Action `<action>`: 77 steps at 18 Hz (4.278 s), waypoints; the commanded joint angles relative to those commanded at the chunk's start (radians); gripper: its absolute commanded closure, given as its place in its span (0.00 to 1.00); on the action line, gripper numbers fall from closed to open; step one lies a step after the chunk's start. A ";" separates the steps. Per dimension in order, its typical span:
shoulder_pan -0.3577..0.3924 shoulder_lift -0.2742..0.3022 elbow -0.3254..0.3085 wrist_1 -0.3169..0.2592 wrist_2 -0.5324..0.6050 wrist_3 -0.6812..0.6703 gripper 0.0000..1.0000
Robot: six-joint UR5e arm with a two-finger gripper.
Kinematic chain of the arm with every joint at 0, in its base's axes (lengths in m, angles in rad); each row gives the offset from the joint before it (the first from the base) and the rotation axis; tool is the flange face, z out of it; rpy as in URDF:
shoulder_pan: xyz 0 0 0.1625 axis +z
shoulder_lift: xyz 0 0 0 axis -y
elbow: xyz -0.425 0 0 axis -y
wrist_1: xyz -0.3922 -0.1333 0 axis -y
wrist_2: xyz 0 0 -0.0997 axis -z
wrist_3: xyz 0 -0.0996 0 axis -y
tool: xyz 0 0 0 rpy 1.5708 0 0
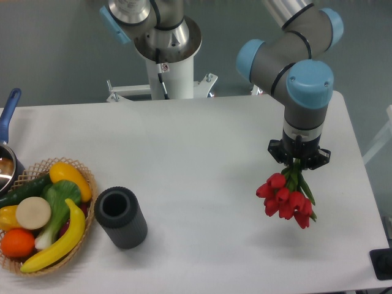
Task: Insert the flowers into the vase
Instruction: 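Carry the held red tulip bunch toward the dark grey vase, then lower the tulip stems into the vase opening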
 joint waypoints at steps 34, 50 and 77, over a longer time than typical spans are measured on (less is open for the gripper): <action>-0.190 0.084 -0.008 0.365 -1.009 -0.422 1.00; -0.181 0.091 -0.008 0.365 -1.296 -0.397 0.92; -0.247 -0.003 -0.145 0.408 -1.304 -0.201 0.79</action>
